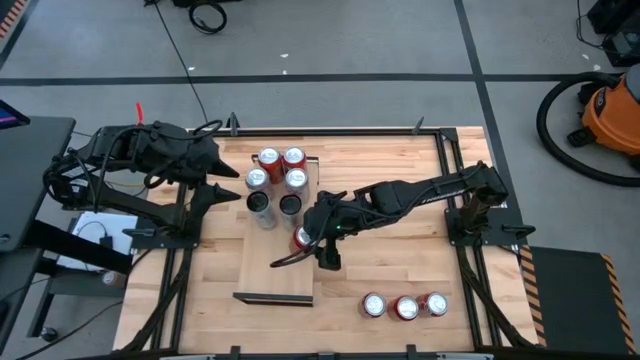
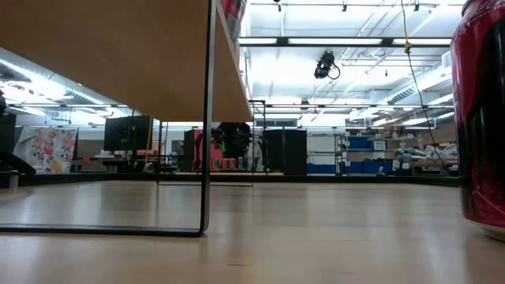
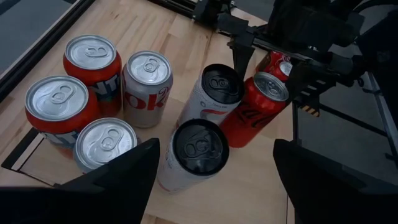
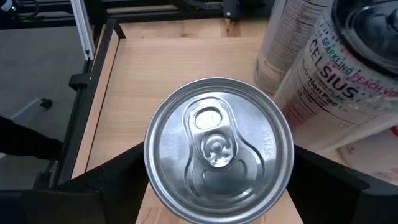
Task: Pick and place cans onto a shelf
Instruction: Put the top red-black soda can on the shelf
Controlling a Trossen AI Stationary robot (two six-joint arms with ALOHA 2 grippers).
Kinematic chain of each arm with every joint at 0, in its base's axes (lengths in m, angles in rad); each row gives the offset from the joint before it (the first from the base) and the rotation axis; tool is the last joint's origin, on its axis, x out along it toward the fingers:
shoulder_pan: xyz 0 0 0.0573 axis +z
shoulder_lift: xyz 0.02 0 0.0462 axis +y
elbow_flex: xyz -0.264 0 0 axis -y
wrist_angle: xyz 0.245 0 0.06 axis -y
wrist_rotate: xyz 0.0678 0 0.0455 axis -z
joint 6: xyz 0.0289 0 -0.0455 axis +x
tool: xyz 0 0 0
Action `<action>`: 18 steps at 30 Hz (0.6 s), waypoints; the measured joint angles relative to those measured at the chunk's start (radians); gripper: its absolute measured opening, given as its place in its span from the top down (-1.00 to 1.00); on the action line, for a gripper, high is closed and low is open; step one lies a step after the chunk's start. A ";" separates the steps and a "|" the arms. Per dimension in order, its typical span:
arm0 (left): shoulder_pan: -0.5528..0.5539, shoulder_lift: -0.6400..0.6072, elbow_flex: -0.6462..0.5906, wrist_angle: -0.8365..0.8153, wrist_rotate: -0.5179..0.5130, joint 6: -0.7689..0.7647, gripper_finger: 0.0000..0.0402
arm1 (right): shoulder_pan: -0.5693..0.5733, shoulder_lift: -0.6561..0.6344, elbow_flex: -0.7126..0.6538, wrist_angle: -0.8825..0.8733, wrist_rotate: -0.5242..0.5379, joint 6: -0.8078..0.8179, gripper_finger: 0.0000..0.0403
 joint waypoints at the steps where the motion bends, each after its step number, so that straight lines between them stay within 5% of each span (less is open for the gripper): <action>1: 0.000 0.000 0.000 0.000 0.000 0.000 -0.62 | 0.000 0.000 0.000 0.000 0.000 0.000 -0.69; 18: 0.000 0.000 0.000 0.000 0.007 -0.008 -0.62 | -0.012 0.048 -0.001 0.046 -0.020 0.031 -0.73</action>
